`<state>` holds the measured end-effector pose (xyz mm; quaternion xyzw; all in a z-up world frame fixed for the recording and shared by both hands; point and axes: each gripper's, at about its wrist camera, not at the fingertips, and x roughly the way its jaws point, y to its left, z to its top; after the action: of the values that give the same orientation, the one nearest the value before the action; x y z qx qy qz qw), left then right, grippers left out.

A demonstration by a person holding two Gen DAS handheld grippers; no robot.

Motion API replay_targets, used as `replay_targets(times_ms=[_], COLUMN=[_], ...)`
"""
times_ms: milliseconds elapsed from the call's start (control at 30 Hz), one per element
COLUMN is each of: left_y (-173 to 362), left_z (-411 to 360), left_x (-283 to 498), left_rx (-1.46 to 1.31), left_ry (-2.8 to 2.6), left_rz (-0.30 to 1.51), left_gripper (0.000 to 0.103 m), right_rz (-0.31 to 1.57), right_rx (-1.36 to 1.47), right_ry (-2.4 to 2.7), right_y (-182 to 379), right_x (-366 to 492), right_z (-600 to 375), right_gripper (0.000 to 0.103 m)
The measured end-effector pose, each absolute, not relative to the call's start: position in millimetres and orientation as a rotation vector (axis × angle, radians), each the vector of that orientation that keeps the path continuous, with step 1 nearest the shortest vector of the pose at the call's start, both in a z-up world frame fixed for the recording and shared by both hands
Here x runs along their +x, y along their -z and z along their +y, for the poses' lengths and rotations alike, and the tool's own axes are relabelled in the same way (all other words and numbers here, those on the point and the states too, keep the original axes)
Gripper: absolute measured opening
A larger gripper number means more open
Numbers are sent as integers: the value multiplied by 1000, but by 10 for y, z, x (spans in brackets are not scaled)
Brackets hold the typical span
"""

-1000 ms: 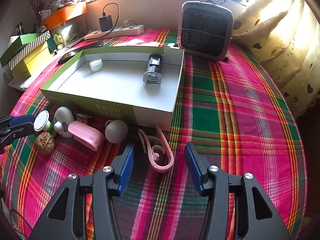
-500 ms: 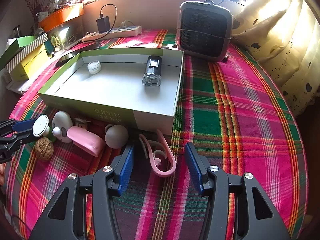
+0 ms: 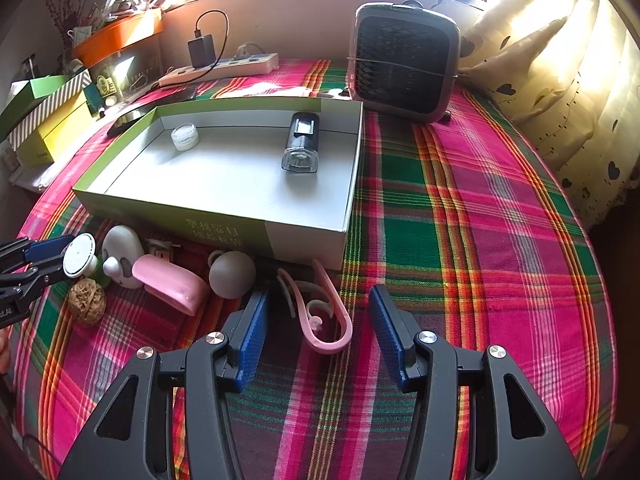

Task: Organize objects
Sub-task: 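Close left gripper on the walnut while right gripper closes on the pink clip, then carry the walnut and pink hair clip over the white tray with both grippers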

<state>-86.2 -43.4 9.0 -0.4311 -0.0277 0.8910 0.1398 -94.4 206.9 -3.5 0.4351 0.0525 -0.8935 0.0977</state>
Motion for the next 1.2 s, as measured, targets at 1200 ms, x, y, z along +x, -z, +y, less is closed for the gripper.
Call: replay_targets(times_ms=[1200], left_y=[-80], left_z=[-447], left_x=[-871], left_rx=[-1249], left_ry=[-2601], left_rz=[-77], left_gripper=[29], right_rz=[142], right_rx=[1280], right_ry=[2661], right_y=[8], right_x=[-917], right_z=[2079], right_gripper=[24])
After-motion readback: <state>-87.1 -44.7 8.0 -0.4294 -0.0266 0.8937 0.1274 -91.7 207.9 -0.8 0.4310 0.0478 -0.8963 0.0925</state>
